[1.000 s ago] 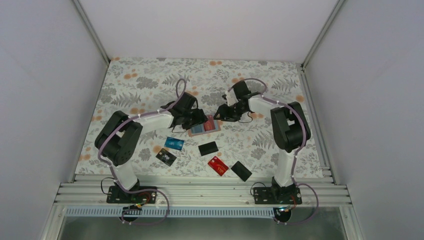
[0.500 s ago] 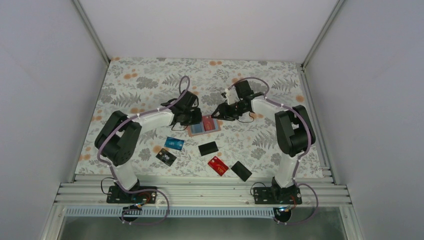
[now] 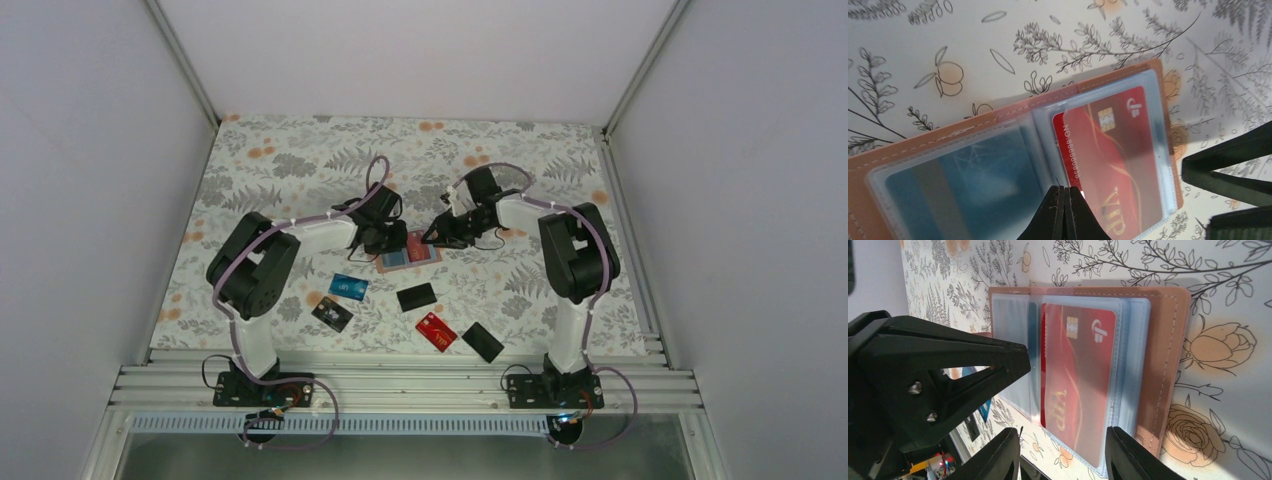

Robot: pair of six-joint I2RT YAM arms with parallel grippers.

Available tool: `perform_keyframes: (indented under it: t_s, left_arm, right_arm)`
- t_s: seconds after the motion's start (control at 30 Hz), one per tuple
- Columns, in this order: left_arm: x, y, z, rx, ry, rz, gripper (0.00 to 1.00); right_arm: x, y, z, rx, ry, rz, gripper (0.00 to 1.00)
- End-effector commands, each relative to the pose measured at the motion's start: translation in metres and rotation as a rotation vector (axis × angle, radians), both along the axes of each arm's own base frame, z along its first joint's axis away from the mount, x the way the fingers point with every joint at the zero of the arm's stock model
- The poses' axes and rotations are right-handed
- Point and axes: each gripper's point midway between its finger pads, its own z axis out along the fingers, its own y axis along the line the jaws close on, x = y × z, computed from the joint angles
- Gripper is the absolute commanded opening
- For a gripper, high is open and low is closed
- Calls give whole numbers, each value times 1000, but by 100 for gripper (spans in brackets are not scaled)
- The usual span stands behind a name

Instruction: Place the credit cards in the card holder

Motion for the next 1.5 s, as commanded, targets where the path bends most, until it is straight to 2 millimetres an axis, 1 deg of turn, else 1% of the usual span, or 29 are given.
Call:
perform_keyframes:
  t_s: [0.0,0.33,0.57,0.8,1.17,1.2,1.33,1.47]
  left_arm:
    - [0,-10,-6,-17,15,-41,2]
    - [-3,-14,-22,-8,47,-52,2]
    - [-7,-13,-32,9,66,-51,2]
    - [-10,-13,-37,17,77,-52,2]
    - [-11,-13,-40,17,80,-53,2]
    - [-12,-13,-40,17,81,-53,2]
    - [-11,-13,-40,18,80,-52,2]
    - [-12,-12,-41,22,81,-52,2]
  right_arm:
    - [-2,3,-6,11,18,9,45]
    - [-5,2,-13,5,33,14,45]
    - [-5,-2,-21,-30,39,2,44]
    - [-7,4,-16,-5,39,17,44]
    - [-12,11,-6,49,46,35,42]
    - [-11,10,-6,39,43,30,42]
    - [-4,-5,-18,-78,11,-20,42]
    - [-5,-11,-18,-100,3,-42,42]
